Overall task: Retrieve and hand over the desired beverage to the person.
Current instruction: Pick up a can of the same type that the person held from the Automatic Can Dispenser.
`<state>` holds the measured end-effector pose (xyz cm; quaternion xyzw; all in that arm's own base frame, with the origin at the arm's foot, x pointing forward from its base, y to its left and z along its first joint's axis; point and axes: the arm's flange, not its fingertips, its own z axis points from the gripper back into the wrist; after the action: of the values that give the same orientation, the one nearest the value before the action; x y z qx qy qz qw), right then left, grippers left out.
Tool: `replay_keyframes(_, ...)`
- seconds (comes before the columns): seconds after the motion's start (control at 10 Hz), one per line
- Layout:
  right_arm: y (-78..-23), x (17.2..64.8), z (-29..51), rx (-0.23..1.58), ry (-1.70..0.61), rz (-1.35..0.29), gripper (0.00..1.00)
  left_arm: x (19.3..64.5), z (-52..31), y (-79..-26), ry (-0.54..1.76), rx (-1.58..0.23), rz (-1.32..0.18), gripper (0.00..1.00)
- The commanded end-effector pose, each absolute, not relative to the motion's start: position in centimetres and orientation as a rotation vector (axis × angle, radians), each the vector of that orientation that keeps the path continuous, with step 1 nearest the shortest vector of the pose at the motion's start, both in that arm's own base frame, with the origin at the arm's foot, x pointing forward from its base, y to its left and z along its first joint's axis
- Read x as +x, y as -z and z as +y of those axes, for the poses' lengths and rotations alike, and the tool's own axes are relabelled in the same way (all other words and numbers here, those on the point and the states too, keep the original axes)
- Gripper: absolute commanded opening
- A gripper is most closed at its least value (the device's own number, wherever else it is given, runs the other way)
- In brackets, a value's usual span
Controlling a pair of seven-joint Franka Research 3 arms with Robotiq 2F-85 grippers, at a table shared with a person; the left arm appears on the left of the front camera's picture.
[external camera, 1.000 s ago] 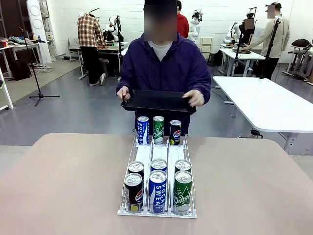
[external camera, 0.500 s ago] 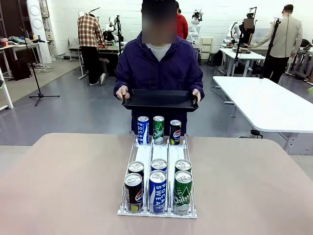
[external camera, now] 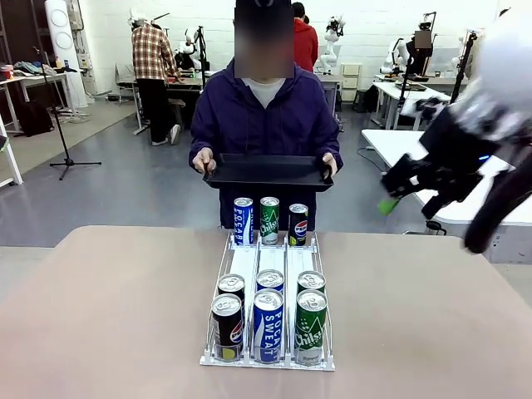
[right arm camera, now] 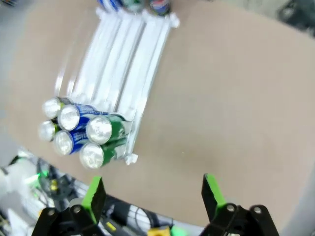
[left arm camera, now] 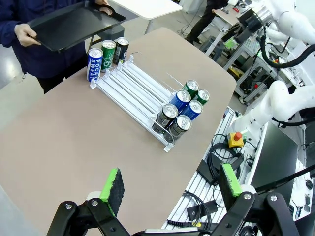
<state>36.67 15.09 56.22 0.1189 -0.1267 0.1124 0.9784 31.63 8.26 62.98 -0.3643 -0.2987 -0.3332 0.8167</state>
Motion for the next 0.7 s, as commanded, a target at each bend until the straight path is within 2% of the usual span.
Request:
replay_keyframes(0.0, -56.0, 38.0, 18.5, 0.091, -0.094, -0.200, 1.00, 31.6, 8.4, -63.0, 0.725, -0.788, -0.656, 1.00)
replay_keyframes(0.1, -54.6, 38.1, 20.9, 0.037, -0.058, -0.208, 1.00, 31.6, 8.4, -63.0, 0.725, -0.788, -0.656, 1.00)
replay_keyframes(0.3, -52.9, 38.2, 23.0, 0.042, -0.023, -0.194, 1.00, 31.6, 8.4, -63.0, 0.725, -0.788, -0.656, 1.00)
replay_keyframes(0.6, -52.7, 37.3, 22.4, 0.044, -0.048, -0.201, 1.00, 31.6, 8.4, -63.0, 0.725, -0.788, -0.656, 1.00)
